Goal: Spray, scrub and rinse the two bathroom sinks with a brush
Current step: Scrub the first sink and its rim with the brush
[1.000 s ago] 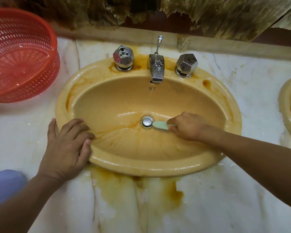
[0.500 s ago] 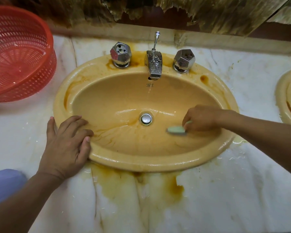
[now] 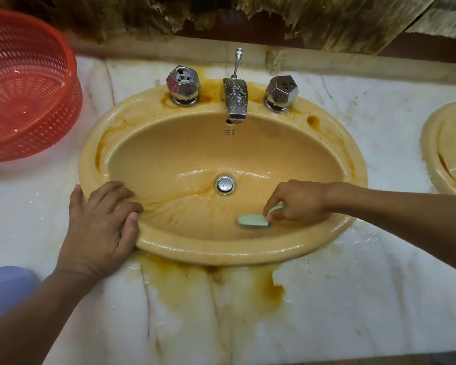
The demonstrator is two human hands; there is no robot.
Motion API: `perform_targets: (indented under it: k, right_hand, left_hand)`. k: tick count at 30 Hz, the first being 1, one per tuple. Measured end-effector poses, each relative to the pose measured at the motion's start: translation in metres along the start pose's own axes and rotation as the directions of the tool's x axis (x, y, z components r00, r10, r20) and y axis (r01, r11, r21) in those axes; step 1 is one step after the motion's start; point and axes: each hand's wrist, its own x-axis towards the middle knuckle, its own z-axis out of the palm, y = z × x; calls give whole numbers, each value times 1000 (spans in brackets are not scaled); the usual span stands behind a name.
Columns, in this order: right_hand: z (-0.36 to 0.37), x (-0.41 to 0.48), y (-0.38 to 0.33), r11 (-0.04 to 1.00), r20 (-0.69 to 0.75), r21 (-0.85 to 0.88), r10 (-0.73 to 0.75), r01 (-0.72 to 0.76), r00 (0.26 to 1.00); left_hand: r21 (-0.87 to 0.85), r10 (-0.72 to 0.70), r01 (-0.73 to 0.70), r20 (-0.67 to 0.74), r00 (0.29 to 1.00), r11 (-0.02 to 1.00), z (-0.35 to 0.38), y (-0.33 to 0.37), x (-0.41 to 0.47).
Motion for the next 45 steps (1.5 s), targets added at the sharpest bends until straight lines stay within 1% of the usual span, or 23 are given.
perform_targets:
  k: [1,3,5,7,9,10,11,12,14,17,21,24,25,29,30,32,34,36,38,40,41,43,45]
  right_hand:
    - [-6,-4,0,994,99,113,-17,6,995]
    - [-24,-7,10,989,157,131,42,-63,987]
    - [-28,-1,18,993,30,0,117,-117,993]
    - [-12,11,4,994,-97,-56,87,-92,991]
    - [6,15,-26,999,-81,52,-10,14,997]
    - [8,11,-36,984,-28,174,-44,48,999]
    - [2,4,-38,958,28,283,-50,41,998]
    - [-8,-1,-31,948,84,318,-36,8,996]
    - [-31,-15,-4,976,153,209,32,-64,988]
    - [-48,-41,23,982,133,53,172,-180,976]
    - [-60,-67,17,953,239,211,165,-217,957]
    - [-50,-53,11,978,140,-13,206,-206,969]
    - [-42,-45,6,981,106,-27,192,-190,976]
    - [-30,-34,6,964,160,213,125,-158,979]
    - [-35,-38,14,961,183,207,146,-184,972]
    - [-49,-47,29,958,182,81,256,-274,949]
    - [-56,-54,34,940,49,-144,319,-310,946]
    - [-44,-54,21,896,-85,-372,229,-244,970]
    - [-28,-47,11,934,-42,-321,151,-156,988]
    - [-26,-44,10,962,48,-236,154,-139,987]
    - [-32,-42,14,946,24,-286,169,-155,985]
    - [-39,-37,18,873,-164,-410,216,-265,963]
    - [-30,-34,11,841,-277,-465,158,-277,948]
  left_hand:
    - [1,2,-2,-2,1000,1000,0,0,0]
    - [7,5,-5,-4,1000,1000,1,0,1]
    - [11,6,-6,-9,1000,1000,1,0,1]
    - [8,2,-2,-13,1000,1000,1,-1,0]
    - [5,-2,2,-15,1000,1000,1,-1,0]
    - [5,-4,4,-16,1000,1000,1,-1,0]
    - [4,-5,5,-16,1000,1000,2,-1,0]
    - [5,-7,7,-17,1000,1000,2,-1,1]
    - [9,-10,10,-17,1000,1000,2,-1,1]
    - [10,-12,13,-17,1000,1000,2,0,1]
    - [20,-5,5,-25,1000,1000,2,0,0]
    - [-1,-18,18,-36,999,1000,2,1,0]
    - [-5,-25,25,-34,999,1000,2,1,0]
    - [7,-26,26,-14,1000,1000,2,0,0]
    - [9,-26,26,-11,1000,1000,2,0,0]
    - [14,-21,22,-11,1000,1000,2,-1,1]
    - [14,-20,20,-13,1000,1000,2,0,1]
    - [13,-21,22,-17,1000,1000,3,-1,0]
    - [12,-20,20,-19,1000,1000,3,-1,1]
    - [4,-21,21,-24,999,1000,2,0,1]
    - [-1,-22,22,-28,999,1000,2,0,0]
    - [-3,-22,22,-29,999,1000,2,1,1]
    - [-8,-27,27,-22,999,1000,2,1,1]
